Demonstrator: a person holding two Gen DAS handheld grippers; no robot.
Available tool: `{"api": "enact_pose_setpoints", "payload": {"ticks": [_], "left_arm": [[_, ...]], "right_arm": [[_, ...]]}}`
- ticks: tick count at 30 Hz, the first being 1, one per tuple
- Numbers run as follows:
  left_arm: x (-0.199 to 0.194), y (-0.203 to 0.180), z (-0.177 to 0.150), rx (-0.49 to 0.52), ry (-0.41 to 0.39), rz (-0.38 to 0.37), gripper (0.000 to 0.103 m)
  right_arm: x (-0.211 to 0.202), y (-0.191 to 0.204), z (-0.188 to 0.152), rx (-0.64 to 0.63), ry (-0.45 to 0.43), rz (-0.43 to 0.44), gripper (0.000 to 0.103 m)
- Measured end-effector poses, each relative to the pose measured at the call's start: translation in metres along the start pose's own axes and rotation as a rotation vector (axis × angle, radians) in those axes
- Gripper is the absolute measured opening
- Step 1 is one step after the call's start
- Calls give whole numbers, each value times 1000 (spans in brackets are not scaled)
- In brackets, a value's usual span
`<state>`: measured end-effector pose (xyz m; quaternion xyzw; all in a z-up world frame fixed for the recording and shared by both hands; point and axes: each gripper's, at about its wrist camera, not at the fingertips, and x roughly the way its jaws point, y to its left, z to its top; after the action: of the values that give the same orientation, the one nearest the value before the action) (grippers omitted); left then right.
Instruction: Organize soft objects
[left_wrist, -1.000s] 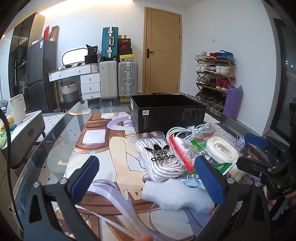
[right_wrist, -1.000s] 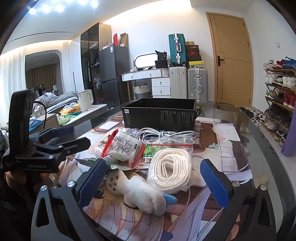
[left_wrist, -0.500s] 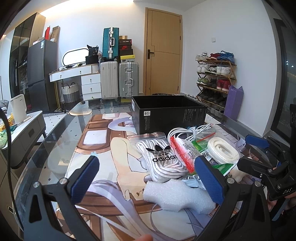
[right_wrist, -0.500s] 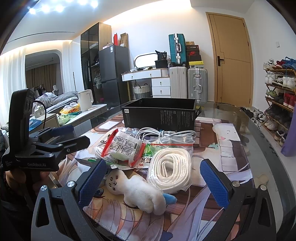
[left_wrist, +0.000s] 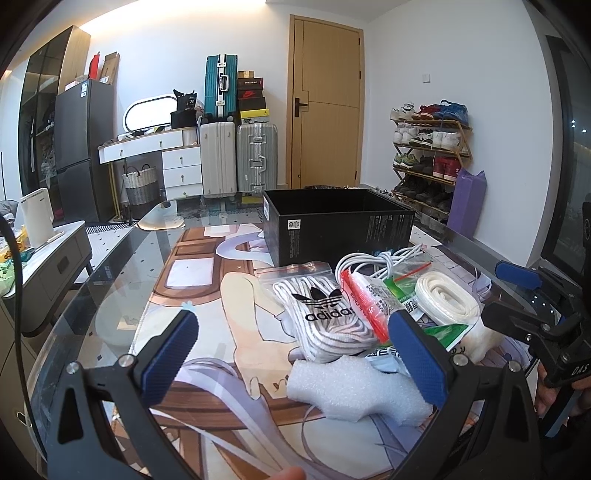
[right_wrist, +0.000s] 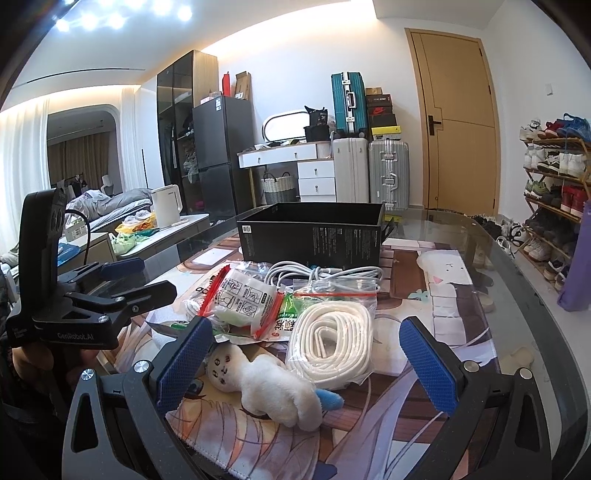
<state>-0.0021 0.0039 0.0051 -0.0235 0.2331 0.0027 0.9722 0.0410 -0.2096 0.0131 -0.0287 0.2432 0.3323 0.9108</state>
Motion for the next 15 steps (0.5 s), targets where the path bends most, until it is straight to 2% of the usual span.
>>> {"api": "enact_pose_setpoints", "payload": {"ticks": [15], "left_arm": [[-1, 0, 0, 1, -1, 0, 103]], "right_arm": [[-1, 1, 0, -6, 4, 3, 103]]}}
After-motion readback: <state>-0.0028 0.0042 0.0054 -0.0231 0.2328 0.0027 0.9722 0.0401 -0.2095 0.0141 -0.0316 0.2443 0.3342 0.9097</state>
